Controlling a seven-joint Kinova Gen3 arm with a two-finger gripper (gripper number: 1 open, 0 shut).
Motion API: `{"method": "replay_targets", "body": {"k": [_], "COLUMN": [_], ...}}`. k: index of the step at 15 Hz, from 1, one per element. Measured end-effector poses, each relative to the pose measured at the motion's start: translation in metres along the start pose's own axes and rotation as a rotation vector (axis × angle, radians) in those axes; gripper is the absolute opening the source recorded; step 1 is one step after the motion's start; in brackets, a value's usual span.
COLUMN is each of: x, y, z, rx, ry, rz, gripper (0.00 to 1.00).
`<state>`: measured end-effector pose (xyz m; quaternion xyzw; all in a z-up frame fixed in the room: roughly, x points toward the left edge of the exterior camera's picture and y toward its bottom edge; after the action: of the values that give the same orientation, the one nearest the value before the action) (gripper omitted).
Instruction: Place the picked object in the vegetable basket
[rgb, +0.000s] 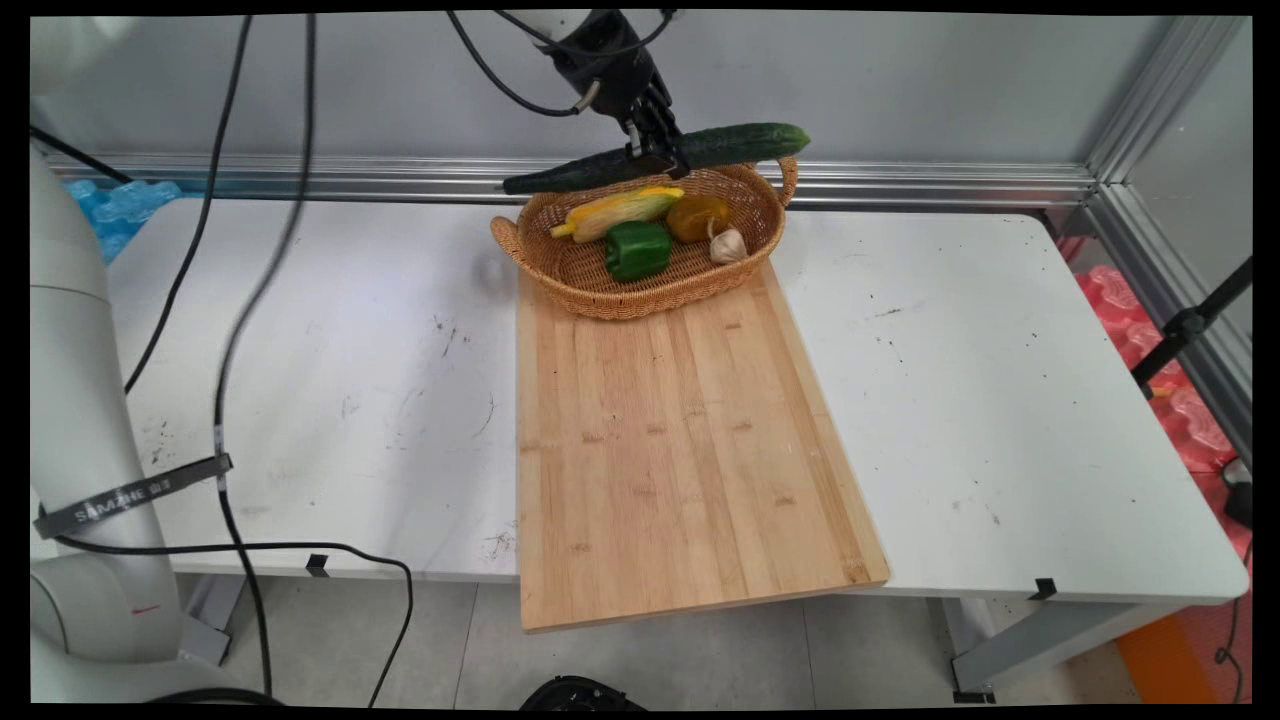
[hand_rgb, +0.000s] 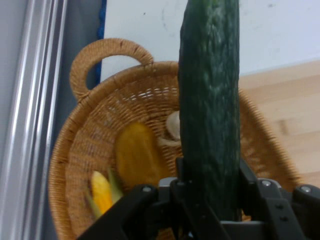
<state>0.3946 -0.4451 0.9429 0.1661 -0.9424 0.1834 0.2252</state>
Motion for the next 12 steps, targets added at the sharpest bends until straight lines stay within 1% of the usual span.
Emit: {"method": "replay_targets", "body": {"k": [2,6,9,12], "x": [-0.003,-0.008,-0.013,-0.018], "y": [-0.014,-0.035,-0.047,-0.052], "z": [0.011,0.035,0.056,0.074], "rx": [0.005,0.006,0.002,-0.008], "ry": [-0.007,-0.028,-0.05,-0.068], "rz": [0.025,0.059,0.077,0.089], "gripper": [0.0,0.0,0.0,0.0]}}
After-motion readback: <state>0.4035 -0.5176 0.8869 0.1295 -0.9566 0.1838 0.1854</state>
